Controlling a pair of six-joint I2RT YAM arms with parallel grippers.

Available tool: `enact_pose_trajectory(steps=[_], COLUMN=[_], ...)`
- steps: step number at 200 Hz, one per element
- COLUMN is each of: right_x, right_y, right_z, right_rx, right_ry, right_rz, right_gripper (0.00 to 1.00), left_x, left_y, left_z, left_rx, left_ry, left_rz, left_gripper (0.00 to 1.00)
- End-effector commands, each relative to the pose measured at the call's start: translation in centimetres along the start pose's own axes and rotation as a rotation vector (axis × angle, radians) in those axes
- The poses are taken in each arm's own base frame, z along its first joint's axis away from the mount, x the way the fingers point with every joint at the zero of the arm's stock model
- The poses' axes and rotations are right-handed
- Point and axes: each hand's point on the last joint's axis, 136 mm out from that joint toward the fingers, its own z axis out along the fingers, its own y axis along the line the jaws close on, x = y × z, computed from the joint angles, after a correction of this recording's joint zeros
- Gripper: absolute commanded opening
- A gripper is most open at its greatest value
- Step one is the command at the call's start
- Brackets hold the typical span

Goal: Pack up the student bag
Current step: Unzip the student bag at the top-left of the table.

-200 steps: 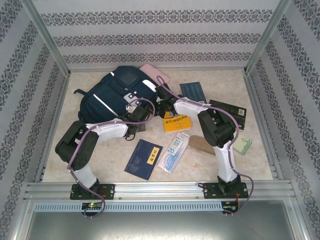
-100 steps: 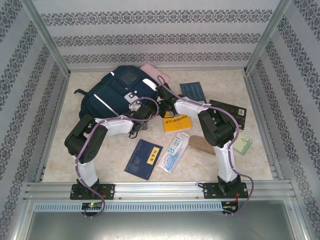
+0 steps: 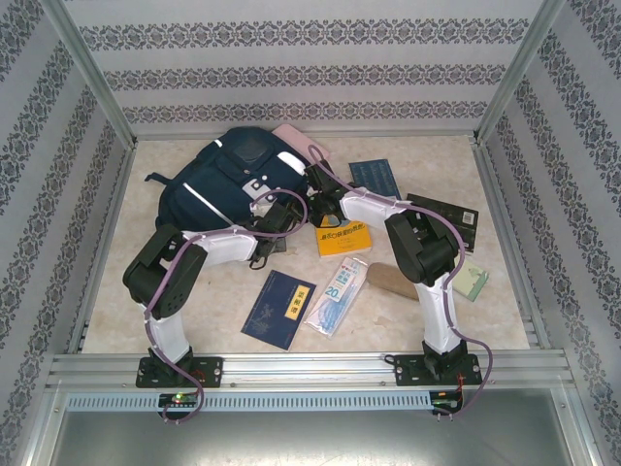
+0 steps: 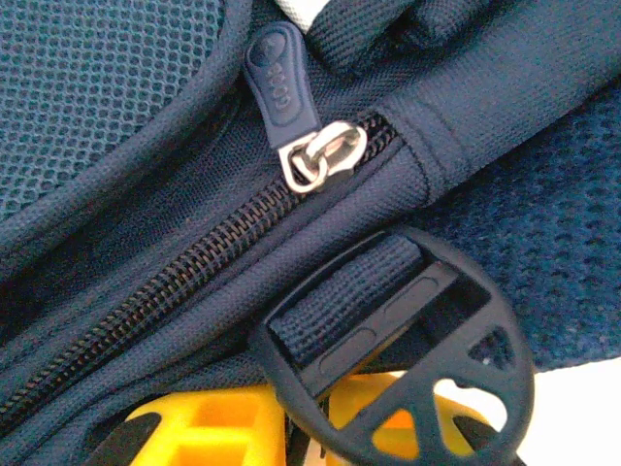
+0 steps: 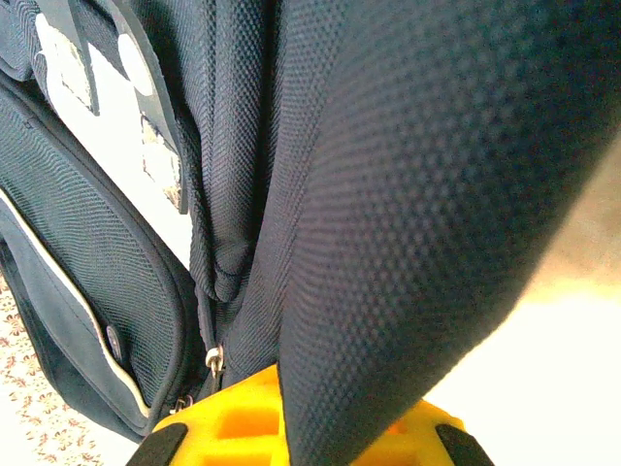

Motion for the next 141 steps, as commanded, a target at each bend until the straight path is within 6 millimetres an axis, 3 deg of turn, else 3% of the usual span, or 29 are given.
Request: enact_pose_trajectory(steps=[1,36,66,96,129,141], right_x=[0.2,-0.1,-0.1,0.1,0.2,0.2], right_y=[4.1,4.0,3.8,3.8,3.7,3.6], right_z=[-2.1,-2.1,-2.0,-2.1,-2.3,-2.3], right_rx=[-0.109,-0.111,-0.111,-0.115,-0.118,-0.119], right_ry=[0.026,0.022,0.026,0.034,0.035,0.038], right_rz=[-0.030,-0.028,-0.024,-0.027,-0.032,-0.030], right_gripper=[0.00,0.00,0.00,0.00,0.00,0.00], left_x=[5.1,5.0,5.3,6.4,6.9,7.0], left_y=[0.9,0.5,0.3,0.8,1.1,1.0], left_z=[1.1,0.3,0.8,1.9,2.4,2.5], left_rx=[-0.005,0.037,0.044,0.013,-0.006,-0.005], left_ry=[0.168,0.168,0.195,0.243,0.269,0.278], left_rz=[0.042,0.041,0.066,0.077,0.074,0.074], left_gripper=[0.00,0.00,0.16,0.19,0.18,0.05])
